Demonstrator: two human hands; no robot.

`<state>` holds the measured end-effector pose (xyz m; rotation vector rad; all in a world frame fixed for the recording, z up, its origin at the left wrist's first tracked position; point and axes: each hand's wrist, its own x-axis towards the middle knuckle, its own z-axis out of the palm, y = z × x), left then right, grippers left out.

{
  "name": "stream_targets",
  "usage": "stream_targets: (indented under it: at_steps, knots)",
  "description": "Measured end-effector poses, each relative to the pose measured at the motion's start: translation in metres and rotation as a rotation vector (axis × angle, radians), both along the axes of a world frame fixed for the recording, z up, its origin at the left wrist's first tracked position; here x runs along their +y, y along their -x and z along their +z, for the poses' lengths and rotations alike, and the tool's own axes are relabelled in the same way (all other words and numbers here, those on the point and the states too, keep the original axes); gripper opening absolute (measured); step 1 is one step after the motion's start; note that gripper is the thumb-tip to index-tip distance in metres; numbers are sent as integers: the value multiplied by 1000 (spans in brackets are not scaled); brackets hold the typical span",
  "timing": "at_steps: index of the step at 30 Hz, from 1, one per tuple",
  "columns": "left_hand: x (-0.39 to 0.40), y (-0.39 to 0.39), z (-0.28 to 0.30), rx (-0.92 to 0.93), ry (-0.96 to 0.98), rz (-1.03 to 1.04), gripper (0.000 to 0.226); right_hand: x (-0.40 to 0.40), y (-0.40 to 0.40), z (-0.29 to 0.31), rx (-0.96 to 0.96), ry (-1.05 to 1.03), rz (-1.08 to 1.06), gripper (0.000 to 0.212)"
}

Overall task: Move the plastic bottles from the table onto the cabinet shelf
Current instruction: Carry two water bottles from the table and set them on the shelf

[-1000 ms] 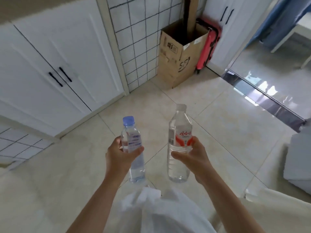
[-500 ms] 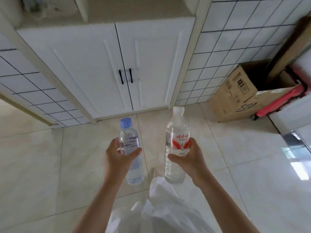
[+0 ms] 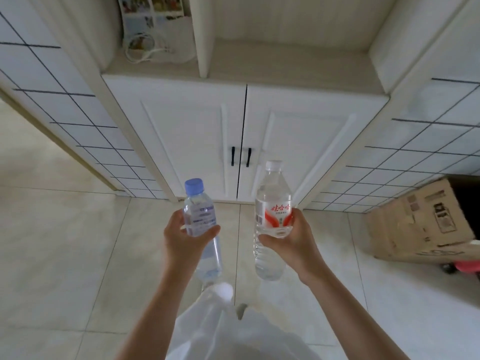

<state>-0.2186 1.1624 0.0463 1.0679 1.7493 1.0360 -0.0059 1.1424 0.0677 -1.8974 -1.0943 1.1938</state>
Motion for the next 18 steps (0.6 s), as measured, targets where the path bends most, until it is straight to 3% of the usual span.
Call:
stream_targets:
  at_steps: [18]
  knots:
    - [241, 30, 30, 59, -91, -225, 48, 209, 46, 27, -7, -90, -176, 61]
